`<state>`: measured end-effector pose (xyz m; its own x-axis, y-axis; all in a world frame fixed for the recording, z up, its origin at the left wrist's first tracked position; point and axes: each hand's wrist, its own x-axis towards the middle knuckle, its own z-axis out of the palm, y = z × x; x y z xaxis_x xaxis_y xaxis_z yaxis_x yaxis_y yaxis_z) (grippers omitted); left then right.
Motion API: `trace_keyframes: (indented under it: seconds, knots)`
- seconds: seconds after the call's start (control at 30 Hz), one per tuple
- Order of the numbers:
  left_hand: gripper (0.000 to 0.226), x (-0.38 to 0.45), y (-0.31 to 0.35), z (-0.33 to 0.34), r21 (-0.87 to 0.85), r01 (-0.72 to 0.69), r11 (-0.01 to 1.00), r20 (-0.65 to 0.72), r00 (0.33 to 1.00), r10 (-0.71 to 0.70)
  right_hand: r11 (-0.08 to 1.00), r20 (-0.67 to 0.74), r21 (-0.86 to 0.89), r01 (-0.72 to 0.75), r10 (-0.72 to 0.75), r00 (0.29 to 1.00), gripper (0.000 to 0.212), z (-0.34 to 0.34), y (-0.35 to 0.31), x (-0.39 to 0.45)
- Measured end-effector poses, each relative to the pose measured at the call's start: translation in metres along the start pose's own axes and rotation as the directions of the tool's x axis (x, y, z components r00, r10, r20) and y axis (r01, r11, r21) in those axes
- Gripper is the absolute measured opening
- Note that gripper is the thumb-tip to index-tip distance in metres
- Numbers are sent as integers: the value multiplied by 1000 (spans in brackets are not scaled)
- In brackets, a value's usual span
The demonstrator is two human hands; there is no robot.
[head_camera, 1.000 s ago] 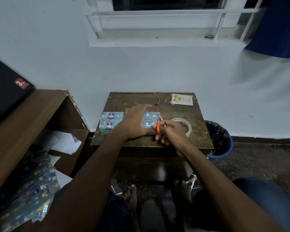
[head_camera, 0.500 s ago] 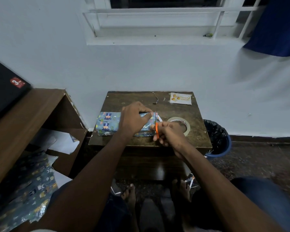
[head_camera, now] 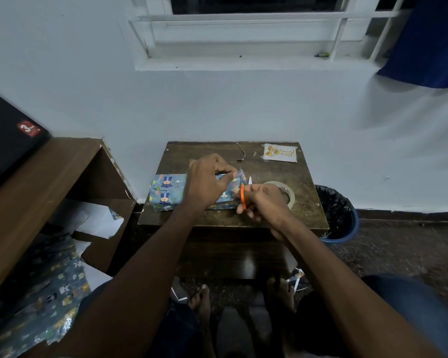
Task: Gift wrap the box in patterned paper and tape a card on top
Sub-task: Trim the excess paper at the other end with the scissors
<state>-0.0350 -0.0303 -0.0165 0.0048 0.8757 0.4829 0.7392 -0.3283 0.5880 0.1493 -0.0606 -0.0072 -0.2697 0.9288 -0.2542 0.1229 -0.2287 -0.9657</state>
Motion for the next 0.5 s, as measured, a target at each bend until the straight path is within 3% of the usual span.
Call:
trace_keyframes:
  seconds: [0.37,0.5]
  knots:
    - [7,0,-2,0,2,-2,1000,-16,1000,2,997,0,-60,38,-39,999,22,-2,1,-1]
    - [4,-2,5,1,136,-86,987,-88,991,99,995,29,-60,74,-72,997,26,-2,-3,6]
